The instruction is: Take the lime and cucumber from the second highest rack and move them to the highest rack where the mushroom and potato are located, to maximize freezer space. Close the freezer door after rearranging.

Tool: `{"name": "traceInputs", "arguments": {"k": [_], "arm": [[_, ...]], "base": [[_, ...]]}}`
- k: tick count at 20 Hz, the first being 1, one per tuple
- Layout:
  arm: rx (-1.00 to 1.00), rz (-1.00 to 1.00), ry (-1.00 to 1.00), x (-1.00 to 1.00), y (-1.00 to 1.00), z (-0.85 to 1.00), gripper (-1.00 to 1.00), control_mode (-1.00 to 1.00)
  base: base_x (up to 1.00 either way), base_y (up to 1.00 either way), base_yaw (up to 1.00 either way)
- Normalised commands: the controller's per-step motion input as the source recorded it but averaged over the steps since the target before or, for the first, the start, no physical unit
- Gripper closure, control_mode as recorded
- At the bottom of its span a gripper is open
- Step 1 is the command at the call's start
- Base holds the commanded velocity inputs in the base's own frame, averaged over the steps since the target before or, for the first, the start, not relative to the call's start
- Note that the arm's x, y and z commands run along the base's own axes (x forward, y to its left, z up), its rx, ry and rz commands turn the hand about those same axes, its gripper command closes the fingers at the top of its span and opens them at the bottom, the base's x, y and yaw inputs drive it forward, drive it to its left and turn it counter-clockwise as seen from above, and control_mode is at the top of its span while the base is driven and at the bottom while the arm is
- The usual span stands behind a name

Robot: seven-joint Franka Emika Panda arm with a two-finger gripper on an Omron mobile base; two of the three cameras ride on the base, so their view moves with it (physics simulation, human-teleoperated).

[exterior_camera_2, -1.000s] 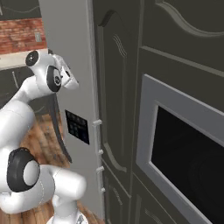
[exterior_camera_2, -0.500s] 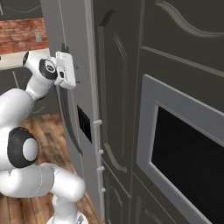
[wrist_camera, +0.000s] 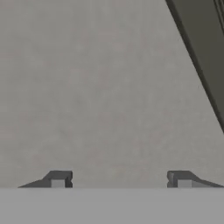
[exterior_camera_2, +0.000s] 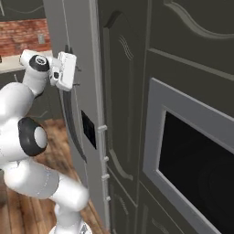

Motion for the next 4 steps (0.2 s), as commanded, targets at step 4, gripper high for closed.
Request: {"name": "traceInputs", "arguments": {"k": [4], "arm": [[0.01,-0.26,-0.04,-0.01,-0.23,-0.11,-1.00,-1.00]], "base": [[0.00,0.00,0.00]]}}
